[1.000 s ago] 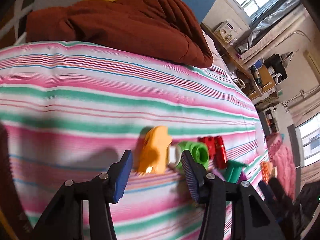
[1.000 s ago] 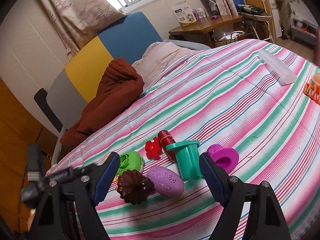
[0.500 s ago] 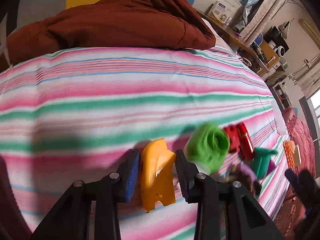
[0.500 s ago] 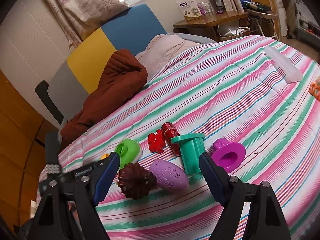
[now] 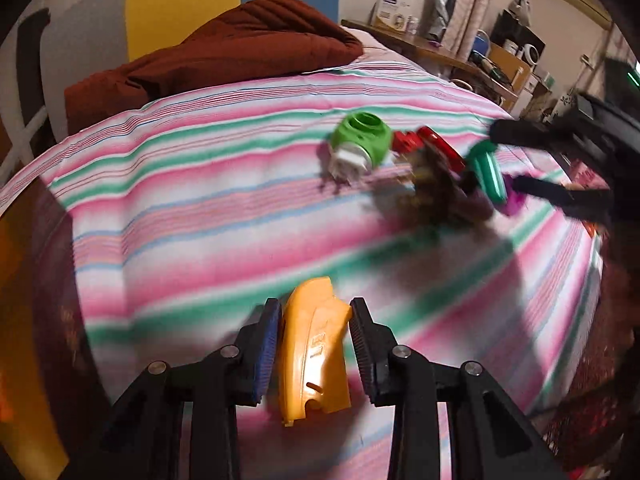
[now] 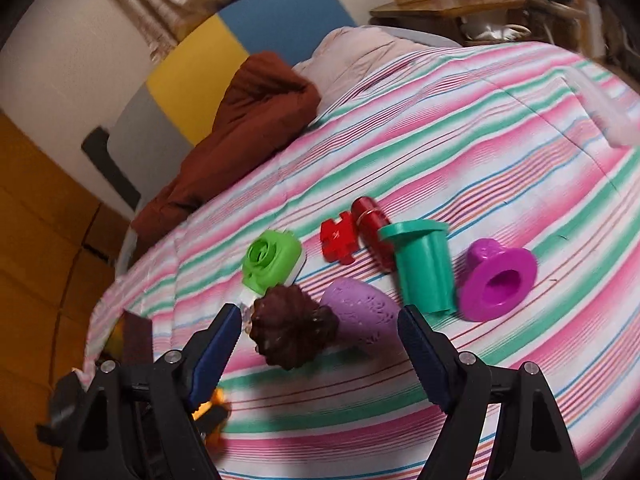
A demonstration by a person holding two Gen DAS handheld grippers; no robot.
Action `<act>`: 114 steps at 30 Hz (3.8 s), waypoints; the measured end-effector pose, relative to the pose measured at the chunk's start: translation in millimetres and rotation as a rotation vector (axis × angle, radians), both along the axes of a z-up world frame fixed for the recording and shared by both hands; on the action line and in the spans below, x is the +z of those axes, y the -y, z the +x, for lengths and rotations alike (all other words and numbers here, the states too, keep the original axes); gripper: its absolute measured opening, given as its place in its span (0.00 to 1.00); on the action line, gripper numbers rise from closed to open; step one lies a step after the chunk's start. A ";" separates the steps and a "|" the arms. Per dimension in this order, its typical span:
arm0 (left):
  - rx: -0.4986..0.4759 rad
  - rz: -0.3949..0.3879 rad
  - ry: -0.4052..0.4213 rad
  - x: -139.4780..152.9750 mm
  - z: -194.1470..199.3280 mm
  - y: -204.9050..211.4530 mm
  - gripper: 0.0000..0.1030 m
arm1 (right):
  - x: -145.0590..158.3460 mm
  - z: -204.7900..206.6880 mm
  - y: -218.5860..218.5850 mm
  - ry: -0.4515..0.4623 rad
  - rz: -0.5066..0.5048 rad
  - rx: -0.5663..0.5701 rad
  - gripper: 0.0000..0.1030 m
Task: Organize rigid objects
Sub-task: 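Close the left tool on the yellow comb piece and lift it, then place the yellow piece in the tray with the left tool while the right tool grasps the brown brush, then carry the dark brown brush into the tray and open the right tool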
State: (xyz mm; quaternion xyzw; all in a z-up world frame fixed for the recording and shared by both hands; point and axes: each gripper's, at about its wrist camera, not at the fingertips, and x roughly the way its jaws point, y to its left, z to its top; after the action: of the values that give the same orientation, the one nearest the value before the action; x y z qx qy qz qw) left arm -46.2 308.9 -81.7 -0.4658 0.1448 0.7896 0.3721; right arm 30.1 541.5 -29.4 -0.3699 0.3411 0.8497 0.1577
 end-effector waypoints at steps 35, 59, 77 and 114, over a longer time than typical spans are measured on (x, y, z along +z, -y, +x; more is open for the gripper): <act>0.435 0.197 -0.140 86.0 9.5 243.6 0.34 | -6.6 -58.1 99.4 0.103 0.385 0.475 0.41; 0.684 -0.035 -0.153 20.6 -59.4 321.1 0.39 | -9.5 -61.1 104.3 0.113 0.417 0.484 0.41; 0.731 0.066 -0.262 88.1 4.3 333.1 0.43 | 17.1 -42.2 123.8 0.046 0.414 0.426 0.41; 0.880 0.050 -0.224 61.2 22.9 411.2 0.43 | 3.3 -91.2 442.2 -0.067 0.018 1.013 0.62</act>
State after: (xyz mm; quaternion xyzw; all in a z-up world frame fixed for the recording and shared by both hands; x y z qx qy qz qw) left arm -23.4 -102.3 -20.4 -0.3859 -0.0465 0.9214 -0.0056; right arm -61.1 99.3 -26.1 -0.4599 0.1163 0.8340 -0.2820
